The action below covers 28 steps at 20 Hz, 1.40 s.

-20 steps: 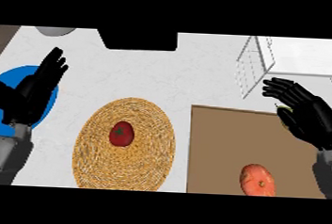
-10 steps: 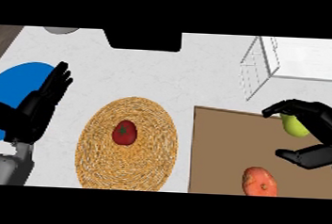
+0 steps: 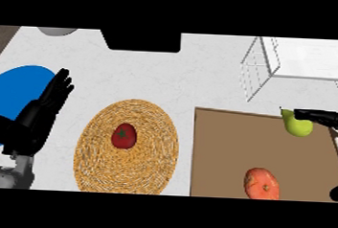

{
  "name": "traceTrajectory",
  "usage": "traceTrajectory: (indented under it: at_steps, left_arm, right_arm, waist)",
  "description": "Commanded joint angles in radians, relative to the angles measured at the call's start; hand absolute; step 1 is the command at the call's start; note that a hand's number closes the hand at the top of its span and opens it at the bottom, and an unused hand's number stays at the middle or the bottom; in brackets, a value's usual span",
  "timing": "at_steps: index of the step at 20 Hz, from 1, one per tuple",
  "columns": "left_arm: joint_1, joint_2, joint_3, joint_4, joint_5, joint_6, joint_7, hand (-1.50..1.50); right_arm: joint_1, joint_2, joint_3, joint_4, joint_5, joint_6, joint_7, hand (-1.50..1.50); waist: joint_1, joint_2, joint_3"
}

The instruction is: Pick the squash from the tray and place it in the tiered shelf

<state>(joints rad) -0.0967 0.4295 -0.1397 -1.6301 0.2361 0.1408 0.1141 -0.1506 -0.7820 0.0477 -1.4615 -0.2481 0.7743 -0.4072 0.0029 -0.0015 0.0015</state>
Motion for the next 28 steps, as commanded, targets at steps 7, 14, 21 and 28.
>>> traceTrajectory:
  at_steps: [7,14,21,28]
  left_arm:
    - [0.033,0.004,0.03,-0.031,-0.016,-0.019,0.001,0.0]
    - [0.034,-0.02,0.054,-0.001,-0.028,-0.064,-0.02,0.0]
    - [0.007,-0.106,-0.022,-0.093,-0.117,0.025,0.087,0.0]
    - [-0.007,-0.085,0.092,-0.036,-0.083,-0.073,0.068,0.0]
  right_arm:
    - [0.05,-0.165,-0.001,-0.186,0.193,0.058,-0.159,-1.5]
    - [0.043,-0.094,0.081,-0.279,0.307,-0.021,-0.036,-1.5]
    - [0.047,-0.023,0.174,-0.346,0.54,-0.124,0.02,-1.5]
    - [0.116,0.073,0.223,-0.404,0.69,-0.109,0.03,-1.5]
  waist:
    - [-0.009,-0.003,-0.001]
    - [-0.003,0.001,-0.002]
    - [0.0,0.0,-0.001]
    - [-0.003,0.001,-0.001]
